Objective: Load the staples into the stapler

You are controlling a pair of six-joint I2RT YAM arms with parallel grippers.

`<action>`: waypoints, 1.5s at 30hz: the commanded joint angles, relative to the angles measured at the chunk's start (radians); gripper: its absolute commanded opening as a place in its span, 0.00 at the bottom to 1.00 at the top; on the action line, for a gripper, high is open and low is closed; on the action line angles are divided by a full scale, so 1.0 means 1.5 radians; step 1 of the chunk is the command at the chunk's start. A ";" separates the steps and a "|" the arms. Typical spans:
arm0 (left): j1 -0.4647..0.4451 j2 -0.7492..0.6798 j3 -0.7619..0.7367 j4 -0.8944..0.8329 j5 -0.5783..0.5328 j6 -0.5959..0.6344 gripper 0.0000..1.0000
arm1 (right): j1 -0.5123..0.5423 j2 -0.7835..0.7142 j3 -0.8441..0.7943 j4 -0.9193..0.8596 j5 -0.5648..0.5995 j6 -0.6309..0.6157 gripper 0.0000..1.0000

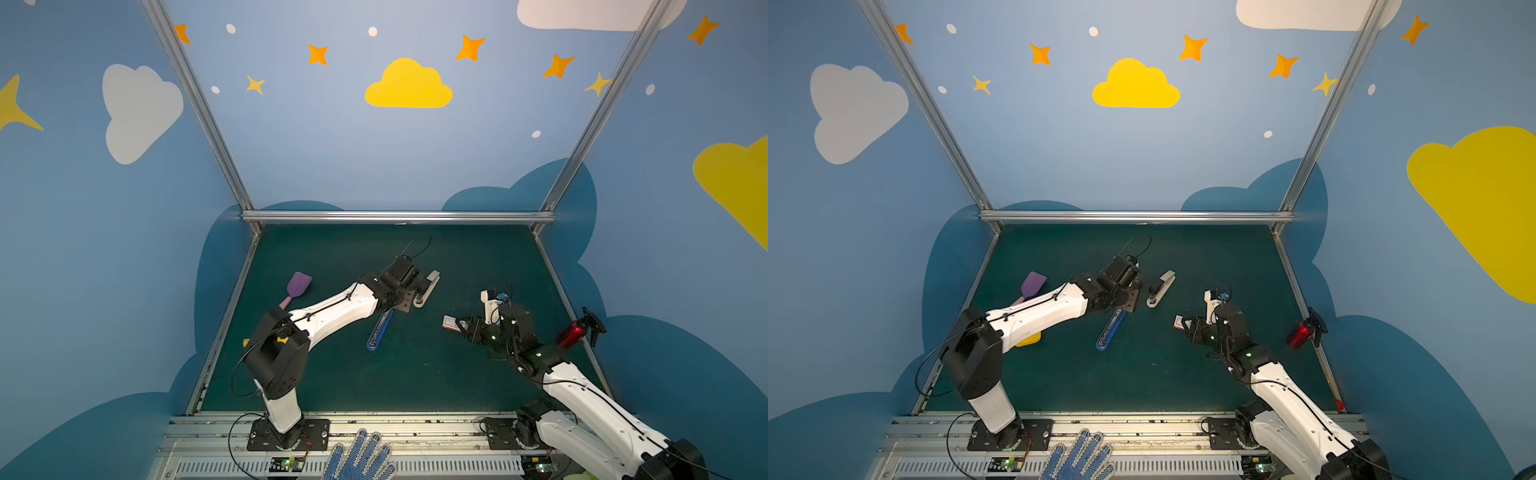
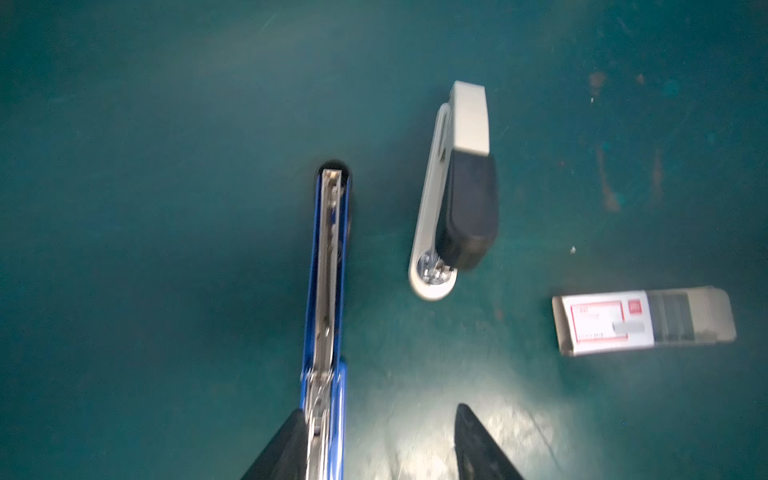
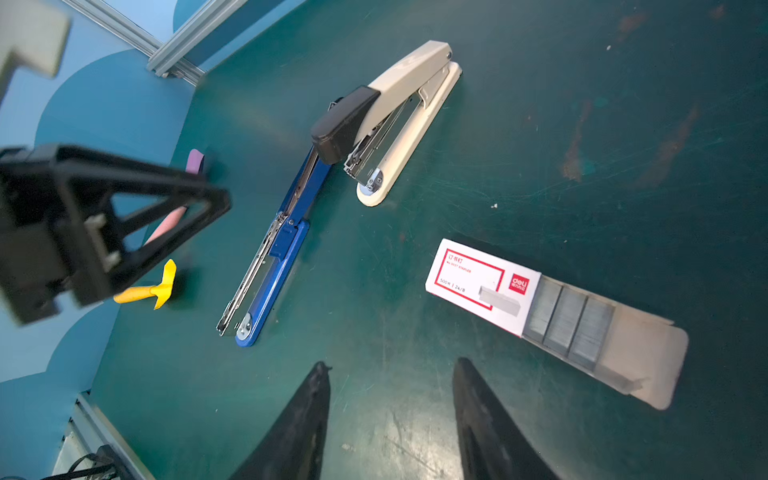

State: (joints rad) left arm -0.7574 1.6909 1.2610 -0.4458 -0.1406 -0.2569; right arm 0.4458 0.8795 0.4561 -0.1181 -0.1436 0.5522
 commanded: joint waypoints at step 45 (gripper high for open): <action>-0.030 -0.303 -0.505 0.451 0.119 -0.208 0.56 | -0.115 0.539 0.339 -0.399 0.044 0.010 0.22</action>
State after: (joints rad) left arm -0.7998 1.2293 0.5102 0.2146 0.0547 -0.5587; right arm 0.2737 1.6726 0.9825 -0.7109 -0.0727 0.5503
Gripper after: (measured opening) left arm 0.556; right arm 0.230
